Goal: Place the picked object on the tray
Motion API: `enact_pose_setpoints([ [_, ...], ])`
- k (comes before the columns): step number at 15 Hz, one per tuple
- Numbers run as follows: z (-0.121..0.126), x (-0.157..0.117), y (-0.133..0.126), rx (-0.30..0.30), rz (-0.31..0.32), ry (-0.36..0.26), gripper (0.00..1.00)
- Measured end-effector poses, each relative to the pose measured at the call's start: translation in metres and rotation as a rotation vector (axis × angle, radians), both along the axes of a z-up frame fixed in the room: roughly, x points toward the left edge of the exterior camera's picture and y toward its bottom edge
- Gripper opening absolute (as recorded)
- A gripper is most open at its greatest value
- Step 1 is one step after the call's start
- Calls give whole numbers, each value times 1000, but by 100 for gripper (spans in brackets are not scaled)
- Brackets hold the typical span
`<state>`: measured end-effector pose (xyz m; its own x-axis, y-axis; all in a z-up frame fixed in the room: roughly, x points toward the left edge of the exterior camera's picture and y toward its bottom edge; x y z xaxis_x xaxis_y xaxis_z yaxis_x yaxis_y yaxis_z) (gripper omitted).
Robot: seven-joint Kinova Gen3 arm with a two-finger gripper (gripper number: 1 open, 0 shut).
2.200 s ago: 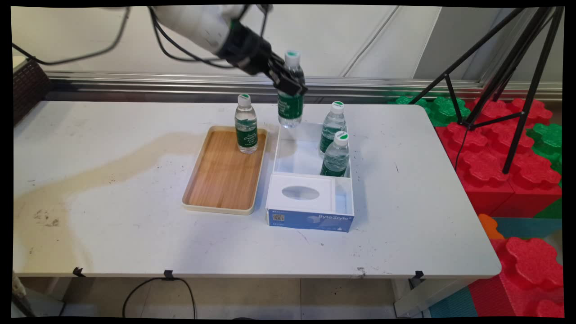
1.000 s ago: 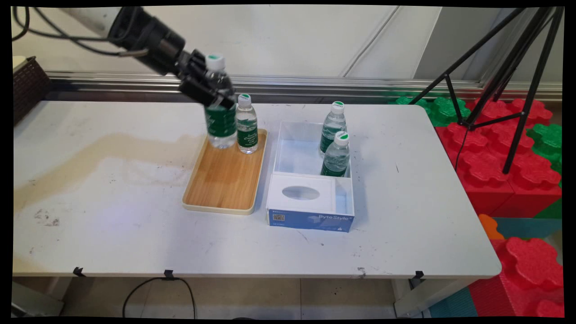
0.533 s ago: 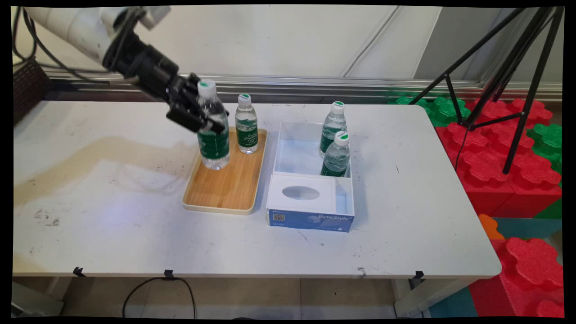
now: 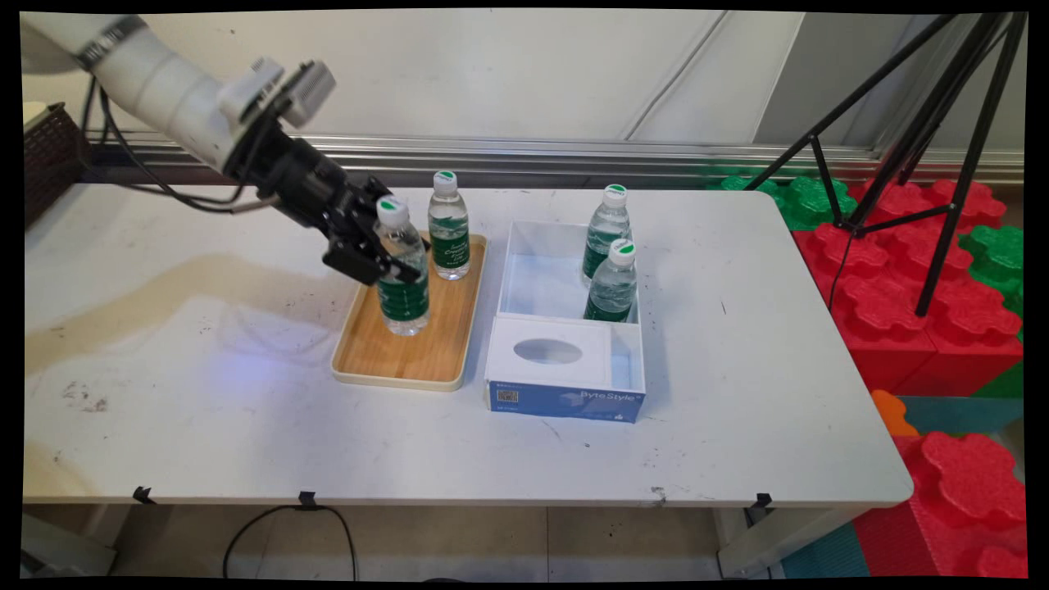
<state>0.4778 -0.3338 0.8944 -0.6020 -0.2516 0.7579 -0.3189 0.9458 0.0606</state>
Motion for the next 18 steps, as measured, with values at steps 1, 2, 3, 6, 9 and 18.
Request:
enact_pose_setpoints([
  [1,-7,-1,-1,-6,-7,-1,0],
  [2,-13,-2,-2,-11,-15,-3,0],
  [3,-20,-3,-3,-15,-23,-4,0],
  [6,-41,-7,-3,-24,-43,-8,0],
  [9,-55,-9,-4,-30,-53,-8,0],
  [18,-83,-20,-5,-69,-81,0,100],
])
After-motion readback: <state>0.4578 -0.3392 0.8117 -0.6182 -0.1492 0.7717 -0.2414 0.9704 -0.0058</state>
